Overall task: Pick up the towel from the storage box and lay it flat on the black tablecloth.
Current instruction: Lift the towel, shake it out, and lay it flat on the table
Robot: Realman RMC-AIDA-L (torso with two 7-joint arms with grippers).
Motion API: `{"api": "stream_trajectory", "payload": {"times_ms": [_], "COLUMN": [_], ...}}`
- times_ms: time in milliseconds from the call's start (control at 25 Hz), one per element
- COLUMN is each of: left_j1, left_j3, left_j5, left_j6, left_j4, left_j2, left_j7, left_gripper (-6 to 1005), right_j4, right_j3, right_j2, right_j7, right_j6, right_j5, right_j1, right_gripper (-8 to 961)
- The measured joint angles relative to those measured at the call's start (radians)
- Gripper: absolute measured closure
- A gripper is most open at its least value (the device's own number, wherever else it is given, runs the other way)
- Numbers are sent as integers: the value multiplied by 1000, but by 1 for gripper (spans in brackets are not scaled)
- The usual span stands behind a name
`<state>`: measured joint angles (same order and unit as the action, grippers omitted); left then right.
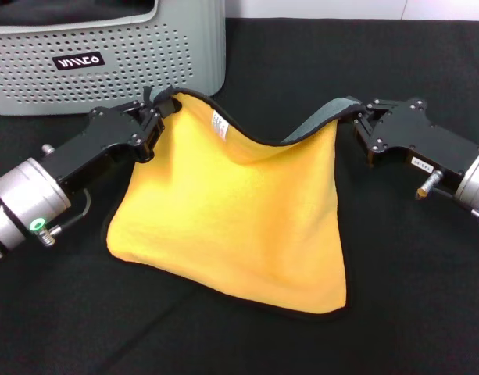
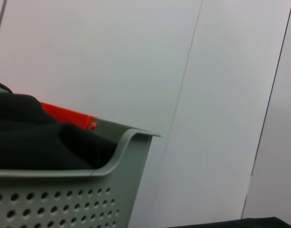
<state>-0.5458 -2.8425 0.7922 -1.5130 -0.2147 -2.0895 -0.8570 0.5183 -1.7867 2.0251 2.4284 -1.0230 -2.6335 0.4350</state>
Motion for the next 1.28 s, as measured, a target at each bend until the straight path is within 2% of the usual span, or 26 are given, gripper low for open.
{"api": "stream_trajectory", "payload": {"times_ms": [280,600,880,1280], "left_j1": [-31,-34,-33,-21], "left_j3": [0,0,0,0], "left_j5": [14,61,76,267], "left_j6": [27,48,126,258], "left_j4": [11,30,109,201], "left_j2": [0,-3,-4,-10], "left_j7": [16,58,189,308], "left_gripper": [955,955,954,949], "right_j4": [-2,-16,-23,-50], "right_j3": [28,54,57,104], "right_j2": [3,3,3,3], "right_j7": [0,2,24,25], "right_j6": [43,58,65,126], "right_j5": [-1,-1,0,-19], "right_j1": [20,33,34,34], "right_gripper": [926,926,926,840]}}
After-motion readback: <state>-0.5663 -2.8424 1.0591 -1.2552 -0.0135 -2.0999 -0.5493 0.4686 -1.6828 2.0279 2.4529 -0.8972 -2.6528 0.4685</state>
